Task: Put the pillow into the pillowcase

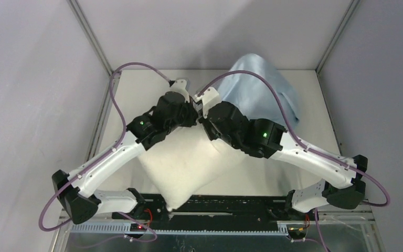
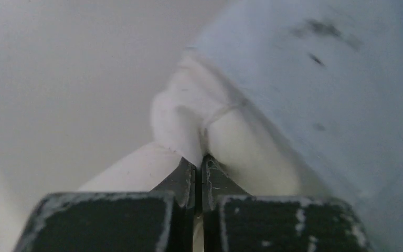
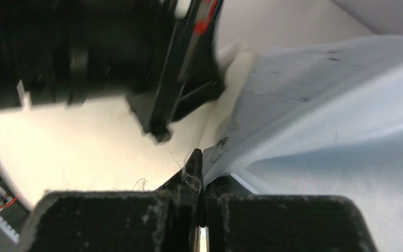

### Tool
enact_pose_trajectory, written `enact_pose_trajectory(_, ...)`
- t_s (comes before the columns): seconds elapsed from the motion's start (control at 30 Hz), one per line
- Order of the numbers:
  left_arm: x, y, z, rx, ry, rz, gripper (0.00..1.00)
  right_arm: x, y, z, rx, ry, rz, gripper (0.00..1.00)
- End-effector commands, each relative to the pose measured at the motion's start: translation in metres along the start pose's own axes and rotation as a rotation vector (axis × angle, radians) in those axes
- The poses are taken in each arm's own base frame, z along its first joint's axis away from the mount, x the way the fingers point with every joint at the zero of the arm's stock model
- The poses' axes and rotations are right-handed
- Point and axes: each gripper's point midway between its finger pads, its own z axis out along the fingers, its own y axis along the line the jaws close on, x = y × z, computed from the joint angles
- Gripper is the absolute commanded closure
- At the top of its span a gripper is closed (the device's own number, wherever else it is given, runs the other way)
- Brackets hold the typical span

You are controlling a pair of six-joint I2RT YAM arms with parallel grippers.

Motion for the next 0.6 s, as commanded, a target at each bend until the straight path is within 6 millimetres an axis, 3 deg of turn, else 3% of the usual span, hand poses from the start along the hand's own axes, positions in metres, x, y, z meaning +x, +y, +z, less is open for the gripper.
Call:
enact_pose_trajectory(0.0,-0.069,-0.024,0.011,0.119,-0.137,-0.255,1.0,-0.001,0.026,0.001,-0.174,0.045,0.115,1.0)
enact_pose_trajectory(0.17,-0.039,0.004,0.066,0.057,-0.045,-0.359,1.0,0.029,-0.013,0.048,-0.178,0.129,0.237,1.0)
enact_pose_trajectory(0.3,-0.038,0.008,0.1,0.099,-0.01,-0.332,1.0,0.05,-0.037,0.093,-0.125,0.201,0.269,1.0)
enact_pose_trajectory(0.33,-0.046,0.008,0.103,0.105,-0.014,-0.315,0.99,0.052,-0.04,0.1,-0.115,0.214,0.278,1.0)
enact_pose_trajectory(0.37,-0.051,0.012,0.105,0.096,-0.014,-0.297,0.92,0.052,-0.042,0.103,-0.105,0.226,0.287,0.96)
enact_pose_trajectory(0.43,-0.068,0.017,0.097,0.08,-0.04,-0.266,0.63,0.048,-0.047,0.099,-0.066,0.239,0.301,0.72)
enact_pose_trajectory(0.5,-0.087,0.024,0.076,0.06,-0.079,-0.242,0.4,0.038,-0.046,0.081,-0.032,0.208,0.306,0.52)
enact_pose_trajectory(0.57,-0.099,0.033,0.055,0.02,-0.117,-0.222,0.18,0.034,-0.039,0.06,-0.03,0.181,0.326,0.39)
